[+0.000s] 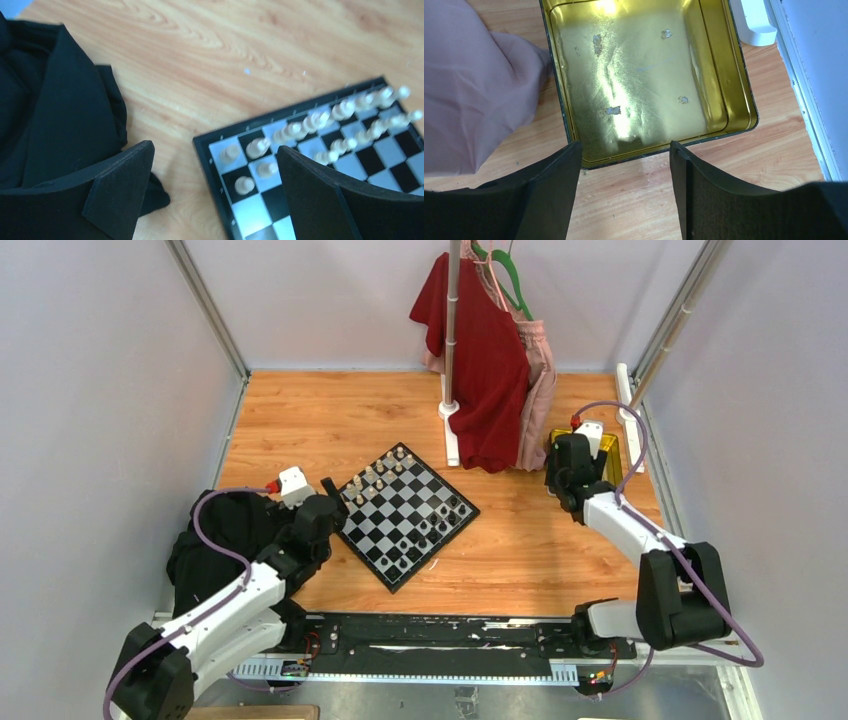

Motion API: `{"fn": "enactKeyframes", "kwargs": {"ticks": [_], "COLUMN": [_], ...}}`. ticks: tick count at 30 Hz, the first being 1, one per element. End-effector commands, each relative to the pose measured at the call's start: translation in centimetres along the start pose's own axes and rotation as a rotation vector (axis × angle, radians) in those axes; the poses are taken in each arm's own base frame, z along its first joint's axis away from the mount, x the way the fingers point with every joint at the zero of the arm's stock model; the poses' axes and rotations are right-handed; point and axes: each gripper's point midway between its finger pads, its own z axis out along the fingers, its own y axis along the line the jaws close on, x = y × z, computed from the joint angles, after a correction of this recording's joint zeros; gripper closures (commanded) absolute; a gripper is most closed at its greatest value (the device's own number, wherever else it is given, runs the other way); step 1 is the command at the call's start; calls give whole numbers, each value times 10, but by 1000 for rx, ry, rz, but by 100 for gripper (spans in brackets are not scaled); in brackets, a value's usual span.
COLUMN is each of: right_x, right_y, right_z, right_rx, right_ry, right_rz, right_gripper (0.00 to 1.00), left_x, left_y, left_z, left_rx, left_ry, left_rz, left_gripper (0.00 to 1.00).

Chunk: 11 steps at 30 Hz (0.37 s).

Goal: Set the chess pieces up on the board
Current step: Reset both arms

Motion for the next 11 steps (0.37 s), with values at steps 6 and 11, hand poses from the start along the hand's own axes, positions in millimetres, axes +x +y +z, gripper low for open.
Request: {"fn": "enactKeyframes", "kwargs": {"ticks": [6,11], "right_x": [-21,-32], "right_y": [-9,-11], "right_z": [-7,-17], "right_rx": [25,50], "right_ry": [-105,-174], "right_rz": [93,90], "right_gripper": [31,31], "left_x": [-68,-68], "left_y": [0,4], "left_z": [5,2], "left_rx": [-85,-64], "left_ry": [-282,-322], "left_rz": [-92,-101], "left_gripper": [0,0]}}
